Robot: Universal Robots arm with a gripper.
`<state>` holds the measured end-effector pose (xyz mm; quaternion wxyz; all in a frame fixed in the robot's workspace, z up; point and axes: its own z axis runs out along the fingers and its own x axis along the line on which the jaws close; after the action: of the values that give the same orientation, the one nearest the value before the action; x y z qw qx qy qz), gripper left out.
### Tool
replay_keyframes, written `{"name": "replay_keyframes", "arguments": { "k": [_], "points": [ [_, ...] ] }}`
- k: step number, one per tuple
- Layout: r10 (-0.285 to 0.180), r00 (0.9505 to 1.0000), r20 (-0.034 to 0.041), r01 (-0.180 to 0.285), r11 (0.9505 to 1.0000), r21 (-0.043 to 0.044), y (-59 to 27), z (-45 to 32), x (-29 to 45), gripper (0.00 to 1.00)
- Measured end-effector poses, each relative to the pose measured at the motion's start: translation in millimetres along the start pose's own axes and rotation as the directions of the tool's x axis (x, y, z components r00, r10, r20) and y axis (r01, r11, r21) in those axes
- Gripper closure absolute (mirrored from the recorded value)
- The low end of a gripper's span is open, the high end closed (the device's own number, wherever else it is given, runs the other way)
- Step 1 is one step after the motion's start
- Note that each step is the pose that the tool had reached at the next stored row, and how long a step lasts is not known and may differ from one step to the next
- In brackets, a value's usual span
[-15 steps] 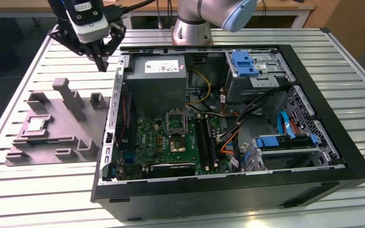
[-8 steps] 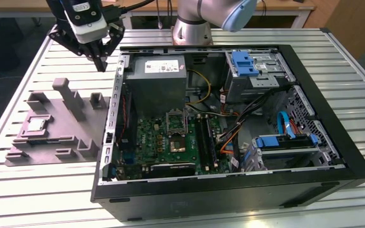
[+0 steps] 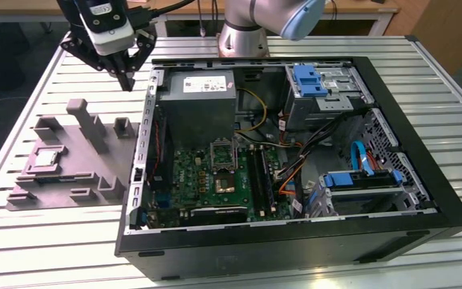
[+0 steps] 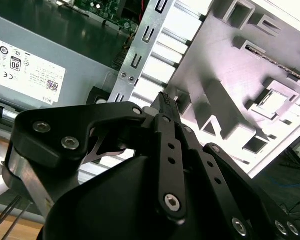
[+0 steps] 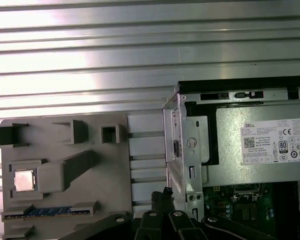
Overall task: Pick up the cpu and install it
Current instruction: 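Reach for the cpu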
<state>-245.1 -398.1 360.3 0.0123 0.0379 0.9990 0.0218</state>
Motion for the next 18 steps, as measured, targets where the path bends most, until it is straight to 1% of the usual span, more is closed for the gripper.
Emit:
{"name": "replay_keyframes", "arguments": {
  "k": [18],
  "points": [
    [0.000,1.0000,0.0000,0.000,1.0000,0.0000,-0.3,0.5,3.3,0.89]
  ]
}}
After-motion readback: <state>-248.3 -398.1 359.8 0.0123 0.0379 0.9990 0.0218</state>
